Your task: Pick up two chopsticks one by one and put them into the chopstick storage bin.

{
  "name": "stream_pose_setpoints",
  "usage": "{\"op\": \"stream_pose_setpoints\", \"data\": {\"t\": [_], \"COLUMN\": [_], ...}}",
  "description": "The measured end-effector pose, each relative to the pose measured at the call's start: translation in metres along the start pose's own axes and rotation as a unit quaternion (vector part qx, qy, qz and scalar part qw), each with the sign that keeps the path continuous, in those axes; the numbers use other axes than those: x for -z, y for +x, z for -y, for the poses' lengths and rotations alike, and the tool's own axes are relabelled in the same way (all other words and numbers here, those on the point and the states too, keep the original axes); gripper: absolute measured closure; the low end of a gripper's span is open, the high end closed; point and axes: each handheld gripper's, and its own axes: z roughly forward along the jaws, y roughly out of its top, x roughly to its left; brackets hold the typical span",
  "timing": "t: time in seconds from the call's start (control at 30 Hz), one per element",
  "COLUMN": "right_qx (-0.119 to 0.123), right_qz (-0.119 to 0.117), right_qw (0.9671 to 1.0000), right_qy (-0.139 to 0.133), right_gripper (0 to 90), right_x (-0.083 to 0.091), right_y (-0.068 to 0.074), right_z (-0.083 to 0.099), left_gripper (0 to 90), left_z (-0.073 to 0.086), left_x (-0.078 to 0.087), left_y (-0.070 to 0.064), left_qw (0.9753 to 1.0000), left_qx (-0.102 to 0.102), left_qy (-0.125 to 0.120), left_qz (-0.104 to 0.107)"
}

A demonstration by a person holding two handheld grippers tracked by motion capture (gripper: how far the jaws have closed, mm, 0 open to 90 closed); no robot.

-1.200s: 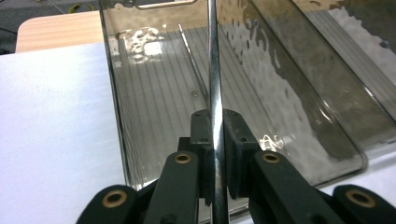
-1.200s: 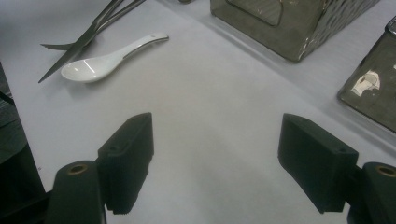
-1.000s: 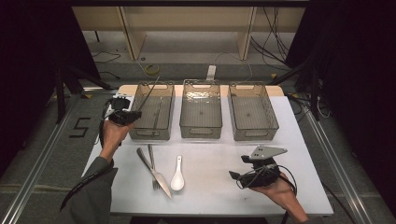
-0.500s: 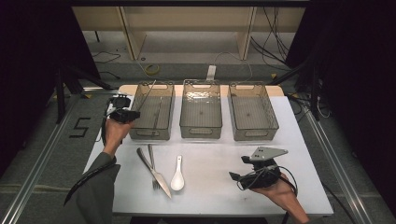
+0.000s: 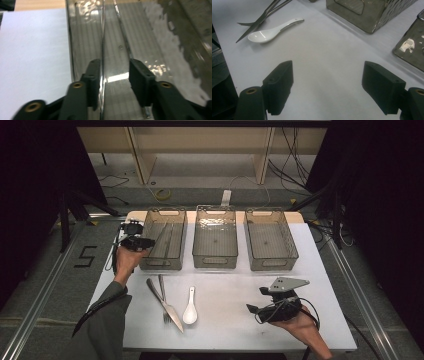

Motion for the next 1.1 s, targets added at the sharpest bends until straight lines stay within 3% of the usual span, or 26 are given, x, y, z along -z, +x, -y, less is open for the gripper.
{"op": "stream_pose_setpoints", "data": {"t": [0.07,0.27,0.6,0.63,0.73,0.87,1.1], "right_qx": [0.0,-0.002,-0.004,-0.003,0.0,-0.001,-0.002], "right_qz": [0.0,0.002,0.005,0.004,0.004,0.005,0.008], "right_qw": [1.0,1.0,1.0,1.0,1.0,1.0,0.9999], "right_qy": [0.0,0.0,-0.005,-0.004,-0.004,-0.002,-0.007], "right_gripper": [26.2,26.2,26.2,26.1,26.1,26.2,26.2], "right_x": [0.0,0.001,0.002,0.002,0.002,0.001,0.002], "right_y": [0.0,0.0,0.0,0.0,0.002,0.002,0.002], "right_z": [0.0,0.0,0.001,0.001,0.001,0.001,0.002], "left_gripper": [47.8,38.7,29.7,28.6,27.4,25.6,23.2], "left_z": [-0.002,0.0,0.018,0.02,0.025,0.031,0.04], "left_x": [0.004,0.018,0.045,0.048,0.051,0.053,0.057], "left_y": [-0.003,-0.013,-0.028,-0.032,-0.037,-0.046,-0.062], "left_qw": [1.0,0.9991,0.9964,0.9963,0.9953,0.9949,0.9921], "left_qx": [0.001,-0.001,-0.012,-0.021,-0.025,-0.04,-0.054], "left_qy": [-0.005,-0.013,-0.026,-0.015,-0.009,0.002,0.011], "left_qz": [0.006,0.04,0.08,0.082,0.093,0.092,0.113]}}
